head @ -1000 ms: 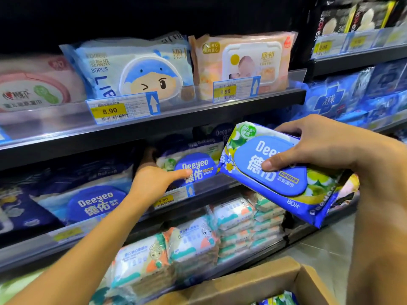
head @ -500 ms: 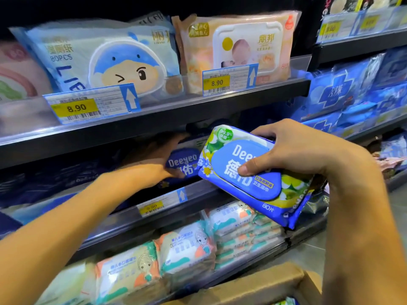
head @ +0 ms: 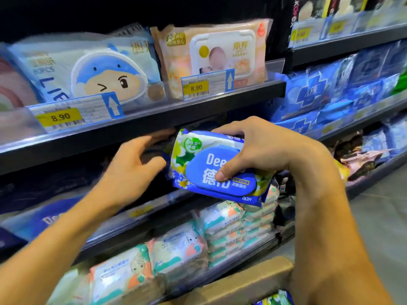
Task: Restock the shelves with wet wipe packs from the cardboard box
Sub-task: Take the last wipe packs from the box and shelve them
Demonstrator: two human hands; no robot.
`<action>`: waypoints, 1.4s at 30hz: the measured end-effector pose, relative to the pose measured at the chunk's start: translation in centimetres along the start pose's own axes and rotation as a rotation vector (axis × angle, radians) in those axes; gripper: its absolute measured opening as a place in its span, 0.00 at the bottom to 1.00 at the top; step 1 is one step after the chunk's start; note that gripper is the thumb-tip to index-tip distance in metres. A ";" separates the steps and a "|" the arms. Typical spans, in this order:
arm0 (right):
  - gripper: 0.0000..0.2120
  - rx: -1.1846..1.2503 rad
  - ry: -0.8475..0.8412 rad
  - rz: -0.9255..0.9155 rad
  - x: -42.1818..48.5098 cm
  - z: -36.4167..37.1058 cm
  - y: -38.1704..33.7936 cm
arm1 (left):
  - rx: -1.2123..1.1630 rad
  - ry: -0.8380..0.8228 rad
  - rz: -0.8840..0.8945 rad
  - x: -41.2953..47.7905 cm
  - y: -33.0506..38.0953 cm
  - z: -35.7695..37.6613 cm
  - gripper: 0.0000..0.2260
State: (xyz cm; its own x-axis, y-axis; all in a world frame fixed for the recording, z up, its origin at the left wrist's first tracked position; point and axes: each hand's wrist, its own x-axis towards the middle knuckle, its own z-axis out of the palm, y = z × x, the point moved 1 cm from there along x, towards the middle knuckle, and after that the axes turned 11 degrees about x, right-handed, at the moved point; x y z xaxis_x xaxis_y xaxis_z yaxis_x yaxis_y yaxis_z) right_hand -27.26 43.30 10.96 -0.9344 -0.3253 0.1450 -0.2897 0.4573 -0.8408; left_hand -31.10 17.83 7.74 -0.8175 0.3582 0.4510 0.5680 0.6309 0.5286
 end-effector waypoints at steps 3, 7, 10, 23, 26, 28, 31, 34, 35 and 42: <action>0.27 0.046 -0.062 -0.039 -0.8 -0.3 -0.9 | -0.445 -0.081 -0.013 -2.0 1.4 1.1 0.30; 0.31 0.085 -0.111 -0.073 -1.6 0.2 -1.9 | -0.615 -0.244 -0.002 -2.9 1.9 0.5 0.36; 0.32 -0.010 -0.128 -0.052 -1.8 0.6 -1.9 | -0.543 -0.273 -0.045 -4.0 3.1 1.1 0.43; 0.31 0.385 0.274 0.205 -2.3 -0.1 5.3 | -0.784 0.019 -0.496 -1.1 3.2 4.5 0.21; 0.26 0.405 0.417 0.086 -1.1 0.6 5.8 | -0.562 -0.056 -0.377 0.9 4.0 5.4 0.08; 0.30 0.423 0.521 0.046 -1.1 -0.1 6.4 | -0.344 -0.118 -0.350 2.2 4.2 5.5 0.08; 0.38 0.357 0.662 -0.018 -1.2 -0.6 6.8 | -0.103 -0.159 -0.325 3.8 4.2 5.8 0.12; 0.38 0.291 0.791 -0.058 -0.5 1.0 7.2 | 0.150 -0.100 -0.220 5.2 3.7 6.5 0.31; 0.37 0.242 0.821 -0.072 0.0 1.8 7.5 | 0.235 -0.122 -0.189 5.8 3.0 6.9 0.38; 0.26 -0.180 0.829 -0.079 4.7 5.5 5.5 | 0.769 -0.262 -0.167 8.1 -1.2 7.5 0.36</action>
State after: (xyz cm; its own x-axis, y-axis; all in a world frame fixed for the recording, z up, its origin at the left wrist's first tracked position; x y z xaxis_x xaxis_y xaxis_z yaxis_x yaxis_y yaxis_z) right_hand -32.14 39.70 4.11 -0.7393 0.3170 0.5941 -0.3237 0.6064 -0.7263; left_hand -39.13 25.11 5.35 -0.9350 0.3070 0.1775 0.2914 0.9504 -0.1085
